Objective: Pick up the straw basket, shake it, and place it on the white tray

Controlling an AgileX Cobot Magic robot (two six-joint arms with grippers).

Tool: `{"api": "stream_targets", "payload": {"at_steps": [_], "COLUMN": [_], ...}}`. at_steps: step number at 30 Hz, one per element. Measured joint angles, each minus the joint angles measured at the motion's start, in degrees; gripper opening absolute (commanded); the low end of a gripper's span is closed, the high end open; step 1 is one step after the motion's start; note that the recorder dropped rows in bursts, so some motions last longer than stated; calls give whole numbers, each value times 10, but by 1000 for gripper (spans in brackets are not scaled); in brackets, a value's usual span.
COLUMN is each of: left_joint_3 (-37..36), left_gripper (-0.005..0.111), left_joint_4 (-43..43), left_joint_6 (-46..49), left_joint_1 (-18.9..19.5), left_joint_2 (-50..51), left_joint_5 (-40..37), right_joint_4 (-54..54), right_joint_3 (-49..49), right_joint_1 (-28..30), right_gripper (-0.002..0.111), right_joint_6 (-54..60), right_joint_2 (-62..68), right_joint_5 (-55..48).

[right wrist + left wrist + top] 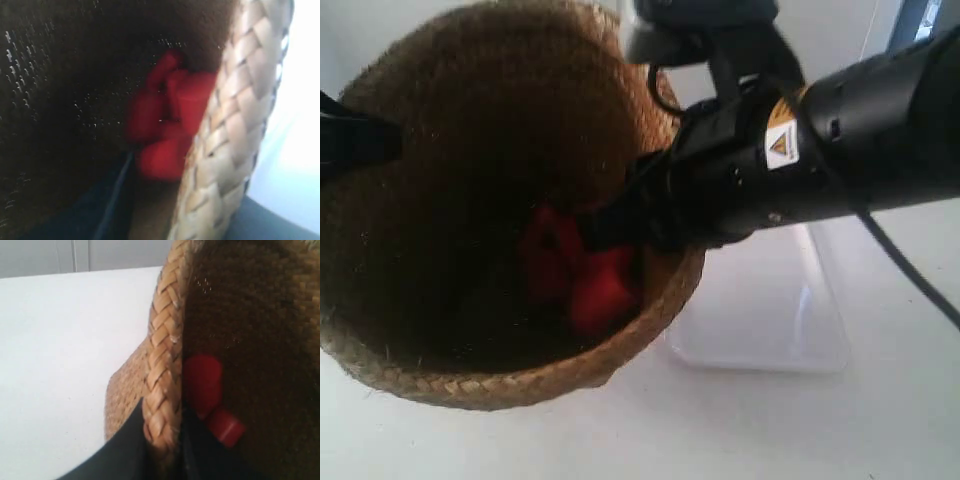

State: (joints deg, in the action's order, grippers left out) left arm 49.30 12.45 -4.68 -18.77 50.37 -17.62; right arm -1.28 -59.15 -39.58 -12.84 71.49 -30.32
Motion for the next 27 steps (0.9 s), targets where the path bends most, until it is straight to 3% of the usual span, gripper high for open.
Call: {"api": "stream_targets", "payload": {"at_steps": [27], "left_joint_3": [9], "left_gripper": [0], "left_joint_4": [-42], "left_joint_6": [1], "left_joint_1": [0], "left_joint_2": [-23], "left_joint_5": [-43], "right_joint_4": [20], "right_joint_3": [5], "right_joint_1": [-1], "right_gripper": [0], "right_joint_6": [11], "right_joint_2": [28], "right_joint_5": [22]}}
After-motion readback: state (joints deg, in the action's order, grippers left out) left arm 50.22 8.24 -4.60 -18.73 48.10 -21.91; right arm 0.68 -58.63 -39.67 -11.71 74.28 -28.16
